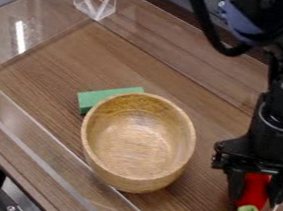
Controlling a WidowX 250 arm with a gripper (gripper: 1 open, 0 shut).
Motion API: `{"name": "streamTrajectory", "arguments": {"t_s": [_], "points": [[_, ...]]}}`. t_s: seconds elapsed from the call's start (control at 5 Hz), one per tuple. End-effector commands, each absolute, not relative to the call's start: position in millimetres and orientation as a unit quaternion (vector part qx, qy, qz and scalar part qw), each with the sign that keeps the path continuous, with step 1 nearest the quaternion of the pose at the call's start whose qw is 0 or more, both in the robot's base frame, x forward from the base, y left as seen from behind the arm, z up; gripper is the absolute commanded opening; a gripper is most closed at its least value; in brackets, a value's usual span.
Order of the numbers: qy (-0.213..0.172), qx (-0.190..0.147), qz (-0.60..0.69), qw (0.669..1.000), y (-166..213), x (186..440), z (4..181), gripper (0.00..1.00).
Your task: Move the red object to the left side of the table
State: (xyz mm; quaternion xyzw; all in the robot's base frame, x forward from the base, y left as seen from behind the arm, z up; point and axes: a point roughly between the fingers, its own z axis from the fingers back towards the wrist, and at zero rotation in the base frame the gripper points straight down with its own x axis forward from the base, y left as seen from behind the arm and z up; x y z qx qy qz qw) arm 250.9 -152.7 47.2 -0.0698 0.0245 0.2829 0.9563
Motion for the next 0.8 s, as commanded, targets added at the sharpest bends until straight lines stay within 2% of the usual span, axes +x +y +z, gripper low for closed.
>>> {"name": "streamTrajectory", "arguments": {"t_s": [0.0,0.2,0.4,0.6], "points": [[-0.008,-0.092,0.302,0.949,-155,251,73.7,0.00],[-0.013,-0.093,0.310,0.946,-155,254,71.6,1.00],[-0.018,-0.094,0.318,0.943,-155,258,68.3,1.00],[-0.020,-0.092,0.329,0.940,-154,266,68.5,0.00]]}}
